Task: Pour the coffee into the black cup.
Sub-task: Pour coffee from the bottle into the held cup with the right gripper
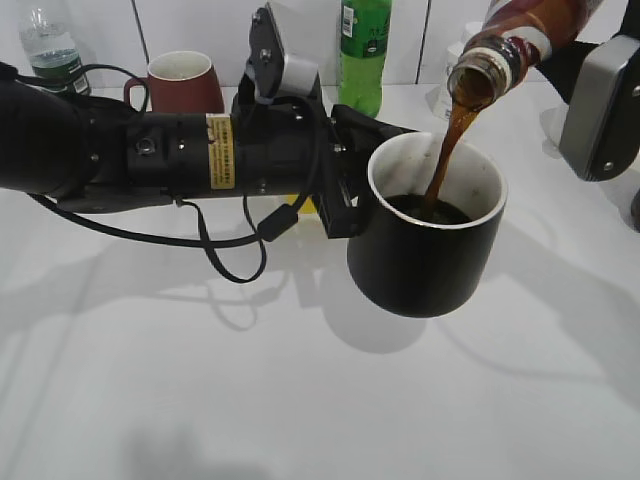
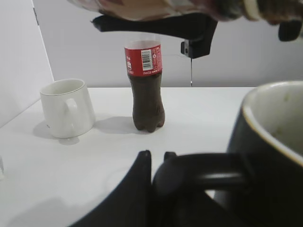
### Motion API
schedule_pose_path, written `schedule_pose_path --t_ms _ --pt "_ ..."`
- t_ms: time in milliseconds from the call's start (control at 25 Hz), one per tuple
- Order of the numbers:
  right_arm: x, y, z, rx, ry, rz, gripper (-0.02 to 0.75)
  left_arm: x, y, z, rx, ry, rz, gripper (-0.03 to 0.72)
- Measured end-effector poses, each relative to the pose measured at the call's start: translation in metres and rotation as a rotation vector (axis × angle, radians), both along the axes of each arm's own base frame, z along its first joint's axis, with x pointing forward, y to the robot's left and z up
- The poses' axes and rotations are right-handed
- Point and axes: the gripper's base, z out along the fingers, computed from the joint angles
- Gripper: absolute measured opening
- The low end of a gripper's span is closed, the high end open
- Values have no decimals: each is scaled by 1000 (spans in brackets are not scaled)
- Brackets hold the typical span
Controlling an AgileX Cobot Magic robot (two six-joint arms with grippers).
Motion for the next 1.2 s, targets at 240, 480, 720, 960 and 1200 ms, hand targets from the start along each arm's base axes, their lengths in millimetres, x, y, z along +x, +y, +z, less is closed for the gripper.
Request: schedule_pose_path --t_ms 240,480,720,960,1200 --pt "0 0 0 -20 -21 -2 541 0 0 0 3 0 1 42" --pt "1 -1 1 -7 -20 -12 541 0 0 0 4 0 2 42" --pt "1 -2 2 45 9 -23 540 0 0 0 3 0 3 42" --pt "1 -2 2 168 112 -20 540 2 0 1 -14 12 22 42" --pt "1 -2 2 291 215 -16 540 4 1 3 -34 29 53 42"
